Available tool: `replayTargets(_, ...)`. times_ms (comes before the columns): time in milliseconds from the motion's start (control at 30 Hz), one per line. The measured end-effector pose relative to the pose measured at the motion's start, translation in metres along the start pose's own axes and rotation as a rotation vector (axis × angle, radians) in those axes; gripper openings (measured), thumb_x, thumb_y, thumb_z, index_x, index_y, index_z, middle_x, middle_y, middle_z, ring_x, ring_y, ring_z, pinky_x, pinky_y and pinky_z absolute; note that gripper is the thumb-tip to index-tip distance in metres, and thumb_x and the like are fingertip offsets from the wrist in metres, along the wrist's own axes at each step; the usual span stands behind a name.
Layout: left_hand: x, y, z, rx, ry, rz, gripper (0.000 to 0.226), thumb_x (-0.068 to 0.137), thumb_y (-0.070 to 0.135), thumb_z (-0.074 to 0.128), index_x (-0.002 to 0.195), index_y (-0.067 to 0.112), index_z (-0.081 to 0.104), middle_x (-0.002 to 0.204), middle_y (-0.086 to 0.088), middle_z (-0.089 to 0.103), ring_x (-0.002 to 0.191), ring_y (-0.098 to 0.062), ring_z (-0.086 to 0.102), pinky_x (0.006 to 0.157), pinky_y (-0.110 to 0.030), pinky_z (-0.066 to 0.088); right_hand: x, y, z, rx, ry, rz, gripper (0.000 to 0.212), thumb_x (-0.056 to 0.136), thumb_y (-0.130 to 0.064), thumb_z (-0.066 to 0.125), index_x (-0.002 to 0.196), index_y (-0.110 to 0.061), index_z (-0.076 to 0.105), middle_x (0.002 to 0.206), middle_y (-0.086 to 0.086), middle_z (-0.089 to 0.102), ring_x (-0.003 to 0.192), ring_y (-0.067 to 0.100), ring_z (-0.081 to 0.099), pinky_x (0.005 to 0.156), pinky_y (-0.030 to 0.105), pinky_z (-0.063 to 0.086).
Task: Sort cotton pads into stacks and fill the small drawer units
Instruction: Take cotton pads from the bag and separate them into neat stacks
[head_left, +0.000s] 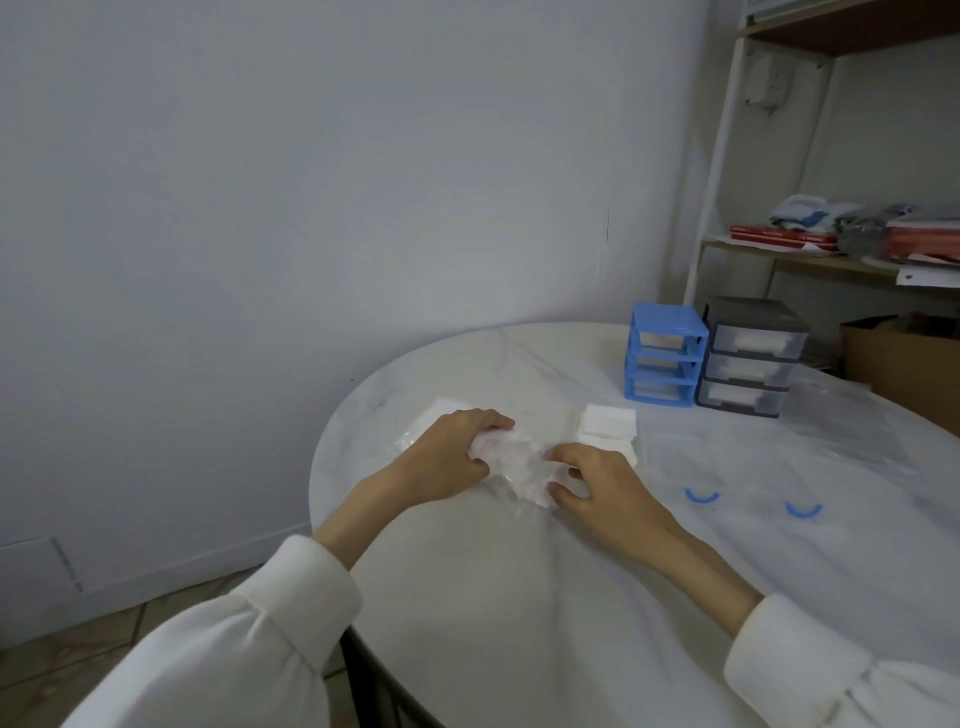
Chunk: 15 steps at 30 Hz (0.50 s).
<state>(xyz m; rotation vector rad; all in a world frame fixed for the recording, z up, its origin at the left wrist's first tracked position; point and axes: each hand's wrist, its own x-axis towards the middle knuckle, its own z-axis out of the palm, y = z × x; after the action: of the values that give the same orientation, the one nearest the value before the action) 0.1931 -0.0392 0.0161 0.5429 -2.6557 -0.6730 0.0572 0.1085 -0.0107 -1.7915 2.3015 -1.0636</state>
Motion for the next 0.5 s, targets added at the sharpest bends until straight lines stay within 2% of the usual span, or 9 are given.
replayTargets(100,0.0006,-0.0002,0.0002,-0.005,-0.012,-0.010,0.053,0.078,-0.002,0.053,0.128,0.017,0.053,0.121,0.001,0.059,0.105,-0.014,0.053,0.082,-0.019,0.042,-0.0003,-0.0039,-0.0003,0.025,0.009,-0.020,0.032,0.093,-0.018,0.055,0.124,-0.012,0.058,0.120,-0.009,0.057,0.105,0.008,0.053,0.084,0.015,0.037)
replayTargets(167,0.0009,-0.0003,0.0001,-0.004,-0.019,-0.019,0.053,0.078,-0.002,0.054,0.128,0.017,0.053,0.120,0.001,0.059,0.103,-0.014,0.053,0.079,-0.019,0.043,0.0001,-0.0037,0.0009,0.039,0.010,-0.029,0.030,0.095,-0.022,0.052,0.123,-0.013,0.058,0.114,-0.012,0.056,0.097,0.001,0.049,0.080,0.013,0.035)
replayTargets(233,0.0016,-0.0012,0.0008,0.001,-0.025,-0.029,0.054,0.078,-0.001,0.055,0.128,0.019,0.052,0.120,0.001,0.059,0.103,-0.014,0.053,0.077,-0.019,0.042,0.0004,-0.0025,0.0029,0.045,0.001,-0.034,0.027,0.097,-0.023,0.048,0.119,-0.012,0.059,0.109,-0.011,0.058,0.092,0.002,0.051,0.075,0.011,0.035)
replayTargets(333,0.0025,-0.0029,0.0016,0.002,-0.033,-0.037,0.056,0.077,0.000,0.056,0.128,0.020,0.052,0.121,0.001,0.058,0.104,-0.014,0.053,0.077,-0.017,0.042,0.0014,-0.0001,0.0048,0.035,-0.015,-0.040,0.028,0.098,-0.018,0.045,0.122,-0.010,0.056,0.120,-0.001,0.059,0.106,0.013,0.055,0.081,0.015,0.036)
replayTargets(400,0.0032,-0.0036,0.0014,-0.001,-0.033,-0.036,0.056,0.076,0.000,0.057,0.128,0.020,0.052,0.122,0.001,0.058,0.105,-0.014,0.052,0.078,-0.017,0.042,0.0027,0.0006,0.0060,0.033,-0.028,-0.055,0.033,0.097,-0.017,0.047,0.129,-0.012,0.052,0.130,-0.002,0.054,0.116,0.014,0.051,0.088,0.014,0.034)
replayTargets(500,0.0043,-0.0049,0.0013,0.002,-0.029,-0.030,0.055,0.077,0.002,0.059,0.128,0.021,0.053,0.123,0.002,0.058,0.111,-0.015,0.052,0.088,-0.024,0.044,0.0044,0.0020,0.0085,0.033,-0.052,-0.051,0.040,0.097,-0.023,0.048,0.136,-0.014,0.045,0.140,-0.003,0.047,0.126,0.014,0.045,0.098,0.016,0.031)
